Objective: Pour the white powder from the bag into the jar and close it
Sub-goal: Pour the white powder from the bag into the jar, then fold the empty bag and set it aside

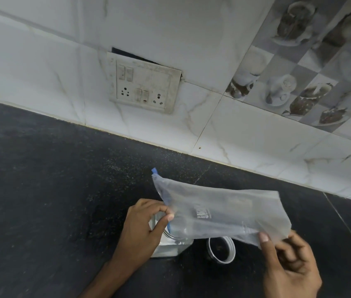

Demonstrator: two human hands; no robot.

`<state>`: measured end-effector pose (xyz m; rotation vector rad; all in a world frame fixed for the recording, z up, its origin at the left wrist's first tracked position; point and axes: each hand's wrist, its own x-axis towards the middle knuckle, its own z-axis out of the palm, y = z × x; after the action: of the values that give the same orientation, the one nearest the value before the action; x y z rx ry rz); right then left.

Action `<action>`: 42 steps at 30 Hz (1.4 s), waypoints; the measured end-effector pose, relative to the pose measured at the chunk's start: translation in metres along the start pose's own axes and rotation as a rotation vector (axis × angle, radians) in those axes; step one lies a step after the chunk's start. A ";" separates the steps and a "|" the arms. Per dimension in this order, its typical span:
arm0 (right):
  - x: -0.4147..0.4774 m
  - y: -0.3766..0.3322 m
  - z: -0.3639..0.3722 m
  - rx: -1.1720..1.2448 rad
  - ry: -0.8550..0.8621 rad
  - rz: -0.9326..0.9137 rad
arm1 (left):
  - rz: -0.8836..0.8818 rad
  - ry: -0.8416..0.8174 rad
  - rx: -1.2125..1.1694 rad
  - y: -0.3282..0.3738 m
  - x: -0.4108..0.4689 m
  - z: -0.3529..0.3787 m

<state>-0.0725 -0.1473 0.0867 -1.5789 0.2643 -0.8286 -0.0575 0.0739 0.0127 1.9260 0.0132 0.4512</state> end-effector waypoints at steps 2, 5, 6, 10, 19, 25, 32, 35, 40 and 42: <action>-0.001 0.008 -0.005 -0.023 -0.022 0.101 | 0.030 0.010 -0.056 0.013 0.005 -0.009; -0.006 0.016 -0.014 -0.072 -0.140 0.260 | 0.150 0.015 -0.178 0.045 0.014 -0.026; -0.007 0.015 -0.016 -0.086 -0.179 0.275 | 0.193 0.007 -0.211 0.056 0.016 -0.032; -0.003 -0.005 -0.033 -0.223 -0.178 0.087 | 0.357 -0.072 -0.167 0.094 0.026 -0.059; -0.020 -0.058 -0.013 -0.096 -0.524 0.170 | 0.391 -0.127 -0.204 0.116 0.025 -0.075; -0.055 -0.034 0.007 0.059 -0.314 0.290 | -0.146 -0.264 -0.517 0.072 0.000 -0.062; -0.052 -0.026 0.006 0.107 -0.239 0.079 | -0.082 -0.094 -0.265 0.061 -0.013 -0.062; -0.049 -0.029 0.001 0.062 -0.354 -0.034 | -0.066 -0.150 -0.269 0.062 -0.008 -0.065; -0.036 -0.030 -0.009 0.076 -0.431 0.016 | 0.015 -0.112 -0.317 0.069 -0.007 -0.069; -0.035 -0.032 -0.011 0.083 -0.448 0.023 | 0.080 -0.115 -0.259 0.069 -0.007 -0.071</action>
<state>-0.1137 -0.1278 0.1043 -1.6327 -0.0742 -0.4429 -0.1007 0.1086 0.0952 1.6980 -0.1890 0.3743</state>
